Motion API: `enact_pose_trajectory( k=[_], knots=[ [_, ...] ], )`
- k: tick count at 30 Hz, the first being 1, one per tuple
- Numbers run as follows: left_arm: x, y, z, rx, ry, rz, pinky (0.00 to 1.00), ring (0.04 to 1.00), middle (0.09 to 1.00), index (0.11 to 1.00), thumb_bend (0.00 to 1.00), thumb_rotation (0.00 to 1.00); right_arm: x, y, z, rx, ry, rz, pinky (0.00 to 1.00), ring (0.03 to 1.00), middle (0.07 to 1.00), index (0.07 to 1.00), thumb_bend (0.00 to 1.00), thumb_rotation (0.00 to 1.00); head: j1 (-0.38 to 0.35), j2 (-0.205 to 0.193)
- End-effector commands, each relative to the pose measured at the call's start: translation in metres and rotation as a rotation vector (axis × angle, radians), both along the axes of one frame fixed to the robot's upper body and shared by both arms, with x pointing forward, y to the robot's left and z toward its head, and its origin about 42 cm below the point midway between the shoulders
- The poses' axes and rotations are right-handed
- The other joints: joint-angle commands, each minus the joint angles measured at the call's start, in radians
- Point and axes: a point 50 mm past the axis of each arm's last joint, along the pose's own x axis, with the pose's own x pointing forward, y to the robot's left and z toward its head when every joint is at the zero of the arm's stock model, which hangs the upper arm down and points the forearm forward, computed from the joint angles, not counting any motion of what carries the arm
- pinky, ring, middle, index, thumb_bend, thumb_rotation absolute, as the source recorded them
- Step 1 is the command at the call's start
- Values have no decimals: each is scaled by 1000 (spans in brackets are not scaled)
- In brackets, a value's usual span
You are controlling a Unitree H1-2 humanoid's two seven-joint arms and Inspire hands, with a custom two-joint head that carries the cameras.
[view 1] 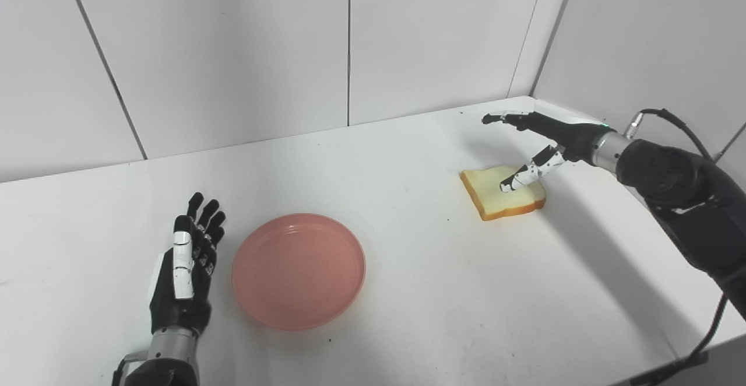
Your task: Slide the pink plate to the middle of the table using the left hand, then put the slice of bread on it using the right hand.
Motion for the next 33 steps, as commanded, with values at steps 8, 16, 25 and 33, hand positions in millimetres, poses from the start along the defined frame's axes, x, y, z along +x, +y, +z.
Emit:
enact_pose_trajectory(
  k=[8,16,25,33],
  knots=[
    [1,-2,11,-9,-45,-5,983,948,952,961,659,1000,12,11,24,-27,-24,6,901,942,938,897,981,209,-15,2],
    [1,-2,11,-12,-45,-11,992,951,958,965,674,1000,23,24,19,-127,38,29,879,943,942,909,987,175,-17,7],
    [0,-2,12,3,-49,-10,986,951,953,961,670,1000,28,29,15,-187,74,49,851,932,941,922,1000,232,-17,9],
    [-1,-1,13,7,-51,-7,986,951,952,959,666,1000,32,27,10,-250,83,49,852,945,946,929,1000,242,-19,14]
  ],
)
